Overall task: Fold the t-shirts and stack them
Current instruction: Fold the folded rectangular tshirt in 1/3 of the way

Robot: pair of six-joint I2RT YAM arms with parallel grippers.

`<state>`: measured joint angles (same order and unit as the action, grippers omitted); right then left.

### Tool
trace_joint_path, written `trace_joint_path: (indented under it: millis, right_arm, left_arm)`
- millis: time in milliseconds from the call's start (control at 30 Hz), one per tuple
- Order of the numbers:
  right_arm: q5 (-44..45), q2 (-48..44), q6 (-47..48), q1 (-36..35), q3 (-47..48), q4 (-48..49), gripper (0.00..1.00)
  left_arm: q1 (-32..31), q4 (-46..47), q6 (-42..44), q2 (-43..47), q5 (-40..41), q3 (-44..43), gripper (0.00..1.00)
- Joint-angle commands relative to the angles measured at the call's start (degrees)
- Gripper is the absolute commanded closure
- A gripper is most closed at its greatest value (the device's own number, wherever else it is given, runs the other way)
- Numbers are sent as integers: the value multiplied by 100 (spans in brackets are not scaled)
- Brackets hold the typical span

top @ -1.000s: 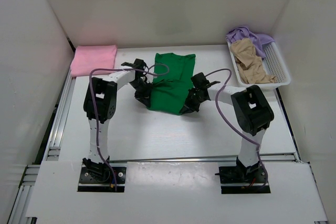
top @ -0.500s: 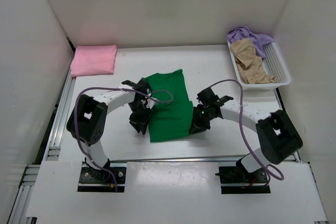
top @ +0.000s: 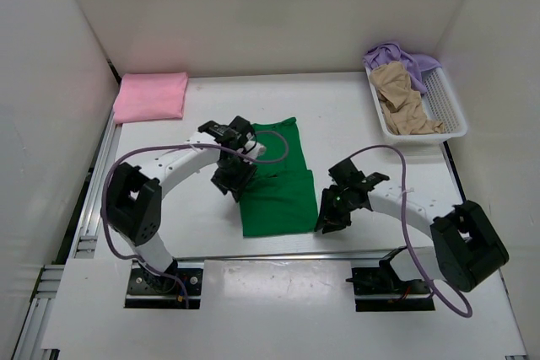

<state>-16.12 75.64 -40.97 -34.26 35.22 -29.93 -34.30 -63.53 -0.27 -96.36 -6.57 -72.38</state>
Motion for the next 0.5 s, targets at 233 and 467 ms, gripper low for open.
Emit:
trace_joint_path:
  millis: [233, 467]
  right_arm:
    - [356, -260, -314, -2, 452, 13, 99]
    - [-76, -15, -930, -229, 72, 1059, 100]
  left_arm:
    - [-815, 236, 27, -1296, -890, -1822, 66]
    - [-525, 499, 27, -1975, -346, -2315, 76]
